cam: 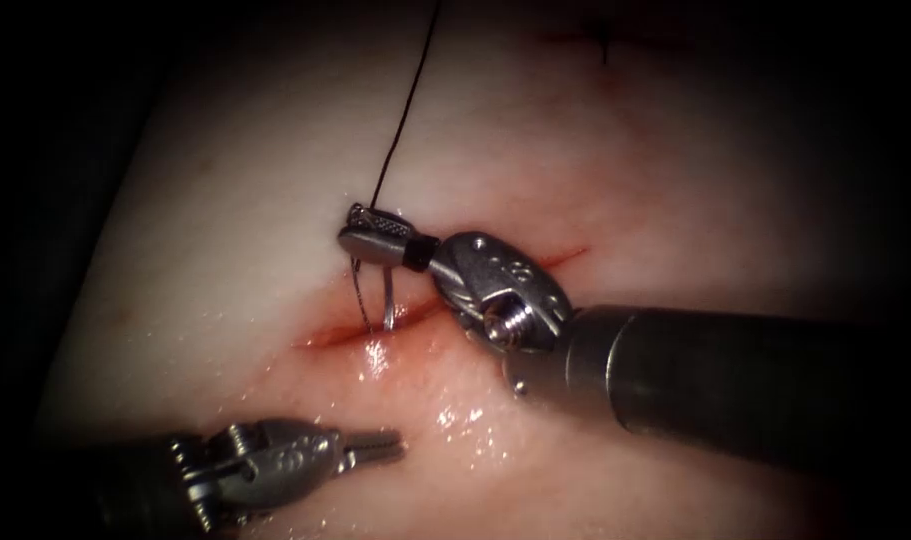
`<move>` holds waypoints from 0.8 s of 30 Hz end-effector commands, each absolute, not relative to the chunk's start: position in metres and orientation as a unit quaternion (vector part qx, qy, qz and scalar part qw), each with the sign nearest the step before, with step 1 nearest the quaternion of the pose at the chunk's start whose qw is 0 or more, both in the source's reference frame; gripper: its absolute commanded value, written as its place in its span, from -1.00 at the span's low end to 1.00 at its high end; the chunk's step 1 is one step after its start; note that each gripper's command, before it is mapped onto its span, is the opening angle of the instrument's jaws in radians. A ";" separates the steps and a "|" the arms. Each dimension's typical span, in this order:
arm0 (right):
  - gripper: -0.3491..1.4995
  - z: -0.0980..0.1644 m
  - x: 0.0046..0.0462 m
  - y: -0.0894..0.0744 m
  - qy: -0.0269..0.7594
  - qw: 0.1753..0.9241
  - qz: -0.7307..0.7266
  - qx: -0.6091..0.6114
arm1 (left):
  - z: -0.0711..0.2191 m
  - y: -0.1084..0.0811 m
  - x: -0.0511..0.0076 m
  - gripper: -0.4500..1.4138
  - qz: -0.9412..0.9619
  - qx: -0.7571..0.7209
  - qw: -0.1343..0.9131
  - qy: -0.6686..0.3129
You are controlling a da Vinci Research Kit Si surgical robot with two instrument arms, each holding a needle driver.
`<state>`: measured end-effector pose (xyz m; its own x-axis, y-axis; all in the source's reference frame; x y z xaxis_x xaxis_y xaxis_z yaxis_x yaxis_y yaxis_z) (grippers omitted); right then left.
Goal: Wound Closure
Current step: Drive needle through tissue below wound with right grasper
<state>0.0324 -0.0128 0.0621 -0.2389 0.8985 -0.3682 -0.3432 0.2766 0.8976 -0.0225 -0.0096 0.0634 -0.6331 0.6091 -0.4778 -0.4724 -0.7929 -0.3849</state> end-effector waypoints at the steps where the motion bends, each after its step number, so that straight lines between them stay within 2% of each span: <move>1: -1.00 0.062 0.0334 -0.013 0.560 0.559 0.554 0.258 | 0.064 -0.010 -0.0231 -0.71 0.898 -0.303 0.300 -0.113; 9: -1.00 0.062 0.0337 -0.013 0.531 0.499 0.588 0.351 | 0.065 -0.010 -0.0221 -0.71 0.899 -0.299 0.297 -0.117; 24: -1.00 0.063 0.0355 -0.014 0.521 0.440 0.603 0.415 | 0.065 -0.010 -0.0220 -0.71 0.899 -0.299 0.298 -0.117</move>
<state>0.0348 -0.0147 0.0625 -0.2785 0.9576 0.0738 -0.0843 -0.1009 0.9913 -0.0215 -0.0105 0.0641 -0.6441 0.6059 -0.4669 -0.4654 -0.7948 -0.3896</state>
